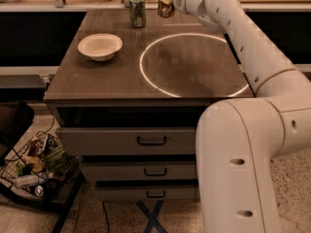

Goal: Move orange can near green can

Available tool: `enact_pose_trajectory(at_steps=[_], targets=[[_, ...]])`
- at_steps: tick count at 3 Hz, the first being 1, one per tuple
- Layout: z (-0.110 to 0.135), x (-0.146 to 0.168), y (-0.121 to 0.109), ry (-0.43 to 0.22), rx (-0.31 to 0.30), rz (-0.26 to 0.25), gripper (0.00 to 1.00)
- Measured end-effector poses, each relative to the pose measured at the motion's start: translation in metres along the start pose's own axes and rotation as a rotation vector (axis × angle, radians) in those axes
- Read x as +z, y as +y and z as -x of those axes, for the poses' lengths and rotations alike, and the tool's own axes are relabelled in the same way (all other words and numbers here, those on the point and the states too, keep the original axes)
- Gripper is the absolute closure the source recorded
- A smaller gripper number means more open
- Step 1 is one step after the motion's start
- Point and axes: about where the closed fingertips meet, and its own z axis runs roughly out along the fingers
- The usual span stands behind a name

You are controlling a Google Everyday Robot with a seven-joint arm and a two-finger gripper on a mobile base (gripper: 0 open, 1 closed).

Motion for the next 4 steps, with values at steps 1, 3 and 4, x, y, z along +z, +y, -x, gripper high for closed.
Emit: enact_pose_trajectory(at_steps=[1,3,4], targets=[[-0.008,0.007,-0.015,-0.046,0.002,0.017,1.0],[-0.053,0.019,-0.027,0.025,-0.082,0.026,1.0],[-0.054,0.021,-0.025,0.026,-0.082,0.029,0.83]])
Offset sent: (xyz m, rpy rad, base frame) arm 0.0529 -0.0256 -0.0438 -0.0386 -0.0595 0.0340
